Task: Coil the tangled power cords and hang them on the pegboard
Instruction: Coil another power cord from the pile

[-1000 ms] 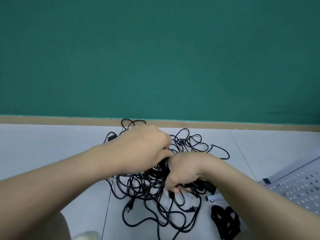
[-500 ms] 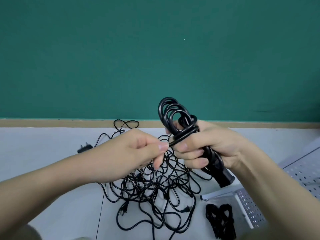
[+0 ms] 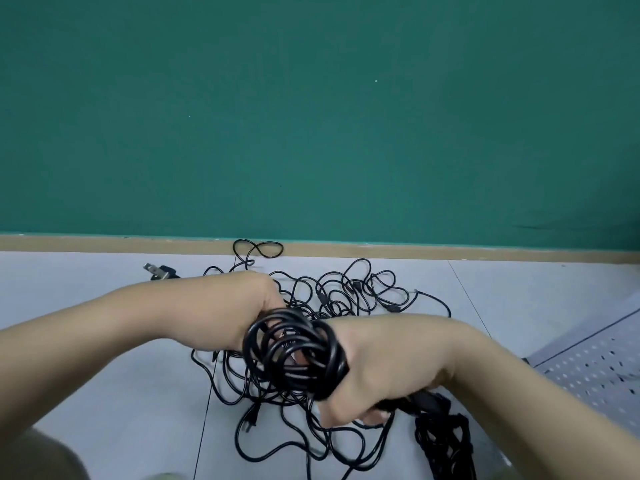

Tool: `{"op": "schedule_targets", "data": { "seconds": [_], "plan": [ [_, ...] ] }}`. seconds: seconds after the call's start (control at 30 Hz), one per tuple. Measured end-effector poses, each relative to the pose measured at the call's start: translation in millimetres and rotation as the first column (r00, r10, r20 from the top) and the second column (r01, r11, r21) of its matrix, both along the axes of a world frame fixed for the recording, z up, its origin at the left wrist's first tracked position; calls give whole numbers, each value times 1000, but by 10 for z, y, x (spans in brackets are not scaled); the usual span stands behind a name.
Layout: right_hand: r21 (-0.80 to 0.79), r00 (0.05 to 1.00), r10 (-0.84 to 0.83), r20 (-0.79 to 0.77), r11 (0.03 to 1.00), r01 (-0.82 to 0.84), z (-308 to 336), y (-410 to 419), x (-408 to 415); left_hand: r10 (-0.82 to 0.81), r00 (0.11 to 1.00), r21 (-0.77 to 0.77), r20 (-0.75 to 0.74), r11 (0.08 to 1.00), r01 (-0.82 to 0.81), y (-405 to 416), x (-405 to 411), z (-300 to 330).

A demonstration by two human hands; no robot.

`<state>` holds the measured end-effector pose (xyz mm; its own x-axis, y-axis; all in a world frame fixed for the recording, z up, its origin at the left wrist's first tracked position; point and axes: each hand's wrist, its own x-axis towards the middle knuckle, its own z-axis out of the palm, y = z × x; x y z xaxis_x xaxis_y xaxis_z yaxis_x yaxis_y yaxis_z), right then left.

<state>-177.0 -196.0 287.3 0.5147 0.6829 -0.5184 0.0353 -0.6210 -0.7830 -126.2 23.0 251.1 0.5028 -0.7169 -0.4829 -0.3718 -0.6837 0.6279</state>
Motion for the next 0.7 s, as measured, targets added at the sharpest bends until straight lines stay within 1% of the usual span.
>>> {"op": "schedule_targets", "data": {
  "seconds": [0.03,0.07,0.1,0.13,0.17,0.2,0.23,0.27,0.3,0.37,0.43,0.5,0.57,0.63,0.67,0.7],
  "plan": [
    [-44,999,8,37,999,-6,-25,32,-9,-23,1000,52,-21,998,24,-28,-24,-80],
    [-77,998,12,63,997,-7,-51,55,-13,33,998,86,-50,996,-28,-57,-36,-75],
    [-103,997,11,77,995,-3,-61,70,-16,78,997,102,-1,992,-78,-83,27,-23],
    [-123,996,5,86,992,5,-62,69,-11,139,986,134,89,980,-150,-158,133,28],
    [-146,996,0,94,989,14,-65,69,0,128,965,155,231,974,-166,-210,167,133],
    [-169,995,2,103,986,15,-69,69,10,75,948,154,309,980,-128,-135,127,177],
    [-203,994,22,106,979,0,-88,83,18,-3,938,163,346,985,-57,-110,112,234],
    [-256,993,57,106,966,-28,-131,113,15,-54,925,192,377,981,-21,-117,102,262],
    [-325,989,106,102,943,-68,-189,147,6,-87,908,235,410,972,-13,-139,90,293],
    [-476,977,199,75,868,-140,-328,225,-16,-146,858,309,493,951,-16,-209,84,298],
    [-568,973,221,61,809,-148,-440,264,-11,-196,810,349,553,937,-12,-263,44,275],
    [-586,985,149,91,808,-68,-446,230,58,-148,779,264,610,964,-24,-298,-39,297],
    [-528,980,8,199,843,100,-369,111,178,-12,734,78,679,995,-56,-288,-60,335],
    [-421,946,-143,292,869,261,-259,-17,281,184,729,-169,659,981,-95,-246,-17,339],
    [-370,922,-192,337,873,317,-218,-66,316,256,736,-263,627,959,-110,-244,-18,345],
    [-327,896,-224,383,874,358,-194,-106,339,299,735,-318,609,941,-119,-257,-32,347]
  ]
}}
